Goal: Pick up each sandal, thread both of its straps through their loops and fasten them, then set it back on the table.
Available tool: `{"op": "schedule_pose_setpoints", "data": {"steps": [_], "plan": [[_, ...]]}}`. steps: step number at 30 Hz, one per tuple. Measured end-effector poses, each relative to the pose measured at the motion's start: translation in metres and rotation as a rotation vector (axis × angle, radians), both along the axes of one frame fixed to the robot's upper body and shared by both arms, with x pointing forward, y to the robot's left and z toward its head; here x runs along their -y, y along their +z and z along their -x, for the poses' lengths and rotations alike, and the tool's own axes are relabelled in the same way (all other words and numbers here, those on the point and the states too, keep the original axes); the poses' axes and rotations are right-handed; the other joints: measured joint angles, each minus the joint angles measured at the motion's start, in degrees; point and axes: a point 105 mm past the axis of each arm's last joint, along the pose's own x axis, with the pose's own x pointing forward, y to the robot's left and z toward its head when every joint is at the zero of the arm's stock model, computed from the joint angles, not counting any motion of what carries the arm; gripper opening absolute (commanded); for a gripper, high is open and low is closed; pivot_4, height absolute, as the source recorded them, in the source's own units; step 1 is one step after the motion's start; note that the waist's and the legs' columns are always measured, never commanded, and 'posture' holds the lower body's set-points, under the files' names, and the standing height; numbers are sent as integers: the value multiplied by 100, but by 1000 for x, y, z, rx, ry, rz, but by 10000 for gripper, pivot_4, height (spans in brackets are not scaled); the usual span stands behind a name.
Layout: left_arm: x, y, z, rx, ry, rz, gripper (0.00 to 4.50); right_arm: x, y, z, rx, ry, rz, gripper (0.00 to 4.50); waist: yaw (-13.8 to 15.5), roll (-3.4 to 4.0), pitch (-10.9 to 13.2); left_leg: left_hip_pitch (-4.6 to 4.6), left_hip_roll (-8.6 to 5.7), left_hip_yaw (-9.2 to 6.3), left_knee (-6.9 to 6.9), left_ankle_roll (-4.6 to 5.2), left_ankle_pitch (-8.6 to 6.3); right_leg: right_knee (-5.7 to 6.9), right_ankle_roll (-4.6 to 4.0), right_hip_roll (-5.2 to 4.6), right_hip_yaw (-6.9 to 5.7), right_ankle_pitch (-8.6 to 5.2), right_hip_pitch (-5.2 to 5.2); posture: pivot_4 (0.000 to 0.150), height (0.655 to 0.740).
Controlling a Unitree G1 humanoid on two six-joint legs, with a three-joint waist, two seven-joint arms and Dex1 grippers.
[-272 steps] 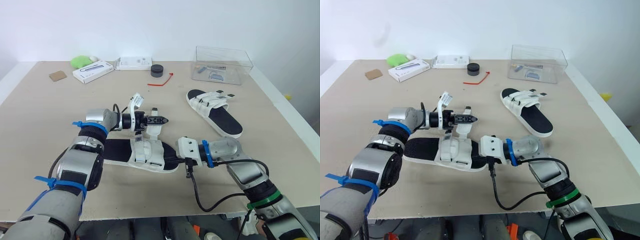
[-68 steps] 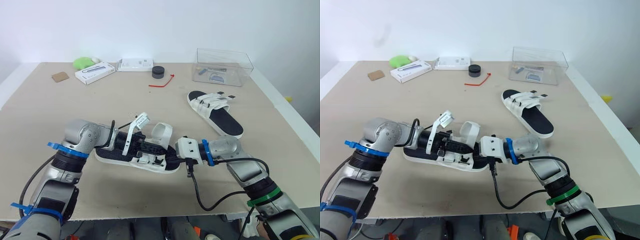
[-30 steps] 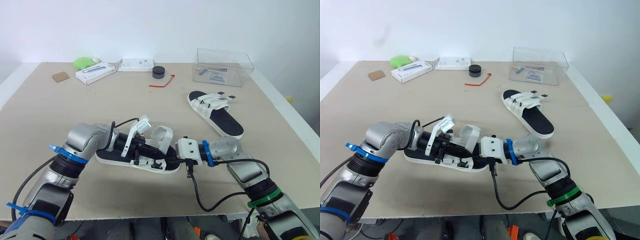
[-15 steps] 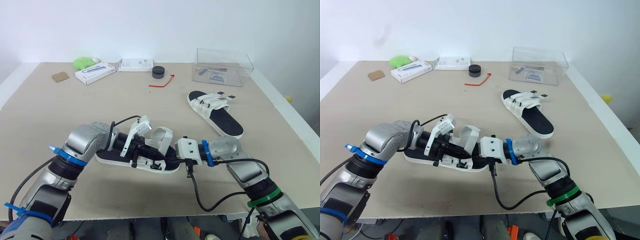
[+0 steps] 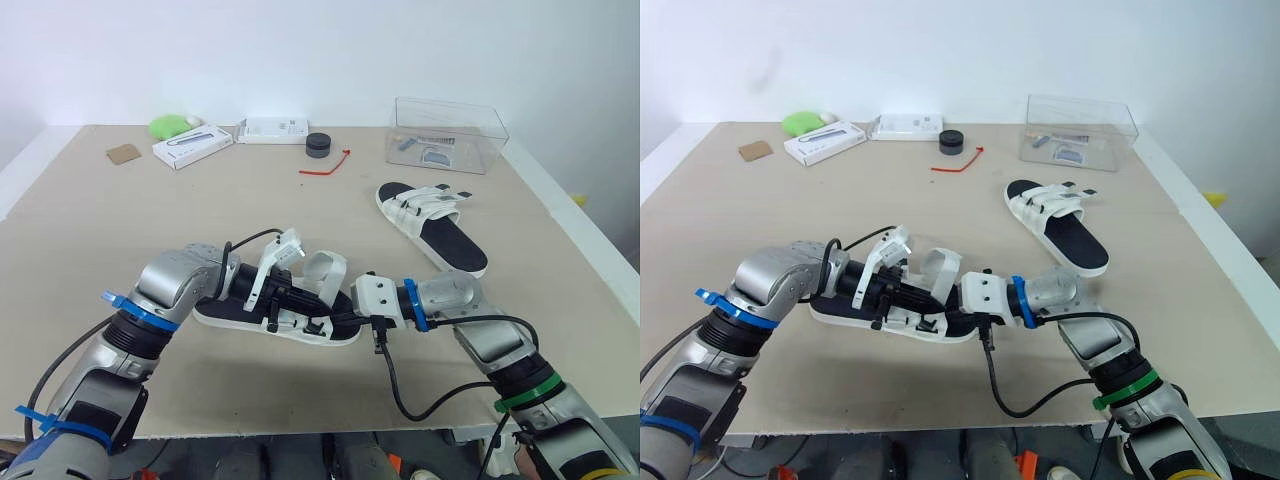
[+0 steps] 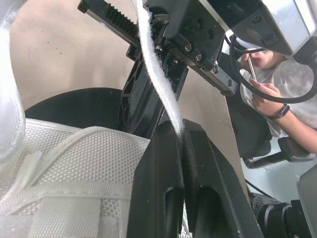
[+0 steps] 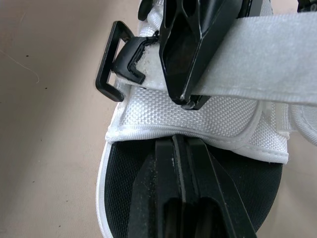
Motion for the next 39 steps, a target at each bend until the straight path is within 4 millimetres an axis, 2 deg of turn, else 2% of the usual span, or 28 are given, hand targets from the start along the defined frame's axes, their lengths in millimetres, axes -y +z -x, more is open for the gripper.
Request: {"op": "schedule_pose_setpoints", "data": {"steps": [16,30,37,39], "plan": [[-1,-1,6,3,-46,5,1154,0,0,1,2,3,3,0,1,1,0,-3,-4,-1,-4,0,-1,-2,-1,-5,-1,-2,-2,1500,7400],[-4,-5,9,159,-126,-2,1154,0,0,2,2,6,6,0,2,1,0,-5,-4,-8,-5,0,-1,-4,-2,-5,-4,-5,-2,1500,7400],[-5,-3,11,109,-121,14,1154,0,0,2,15,14,13,0,1,1,0,-7,-3,-10,-5,0,-1,-4,-3,-2,-7,-6,-3,1500,7400],[-6,-2,12,94,-119,20,6294,0,0,2,20,16,15,0,1,1,0,-8,-3,-11,-6,0,-1,-4,-4,-3,-8,-6,-4,1500,7400]]}}
